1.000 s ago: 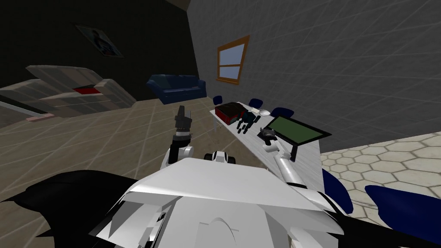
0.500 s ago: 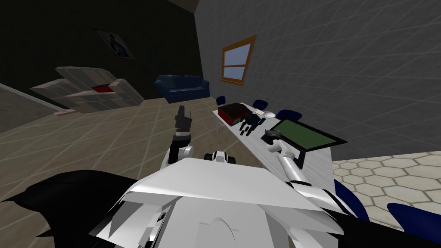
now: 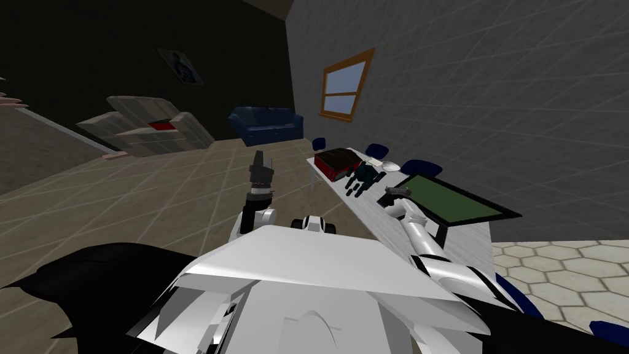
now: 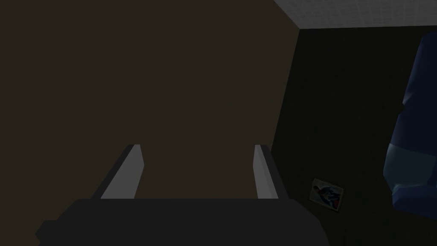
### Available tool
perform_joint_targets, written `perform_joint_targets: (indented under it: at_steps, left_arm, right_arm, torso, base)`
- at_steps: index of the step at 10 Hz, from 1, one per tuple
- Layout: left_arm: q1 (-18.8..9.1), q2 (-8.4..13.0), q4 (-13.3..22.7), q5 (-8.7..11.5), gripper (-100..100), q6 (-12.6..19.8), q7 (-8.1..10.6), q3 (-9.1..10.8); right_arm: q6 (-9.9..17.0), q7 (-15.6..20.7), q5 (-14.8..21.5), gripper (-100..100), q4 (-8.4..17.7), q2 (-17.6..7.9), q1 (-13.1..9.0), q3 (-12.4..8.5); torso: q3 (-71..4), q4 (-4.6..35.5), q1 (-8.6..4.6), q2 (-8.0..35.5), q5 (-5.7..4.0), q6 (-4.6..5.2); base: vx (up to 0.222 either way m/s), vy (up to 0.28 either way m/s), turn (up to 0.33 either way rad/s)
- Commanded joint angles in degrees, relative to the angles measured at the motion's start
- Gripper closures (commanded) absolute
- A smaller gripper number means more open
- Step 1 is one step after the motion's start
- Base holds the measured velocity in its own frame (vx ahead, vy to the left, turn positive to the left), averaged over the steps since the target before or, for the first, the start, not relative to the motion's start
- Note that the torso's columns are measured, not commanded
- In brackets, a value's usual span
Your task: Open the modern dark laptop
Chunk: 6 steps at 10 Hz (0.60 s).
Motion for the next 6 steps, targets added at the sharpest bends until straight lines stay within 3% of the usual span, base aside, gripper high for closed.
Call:
perform_joint_targets:
  at_steps: [1, 6]
  left_arm:
    - [0.0, 0.0, 0.0, 0.0, 0, 0.0, 0.0, 0.0]
    - [0.0, 0.0, 0.0, 0.0, 0, 0.0, 0.0, 0.0]
  right_arm:
    - [1.41, 1.68, 1.86, -100, 3.87, -1.48, -1.71, -0.01]
    - [3.52, 4.29, 4.86, -100, 10.41, -4.07, -4.02, -0.15]
  torso:
    - [-0.03, 0.0, 0.02, -0.04, 0.02, -0.03]
    - [-0.03, -0.01, 0.0, -0.05, 0.01, -0.03]
  base:
    - [0.036, 0.006, 0.085]
    - [0.031, 0.005, 0.081]
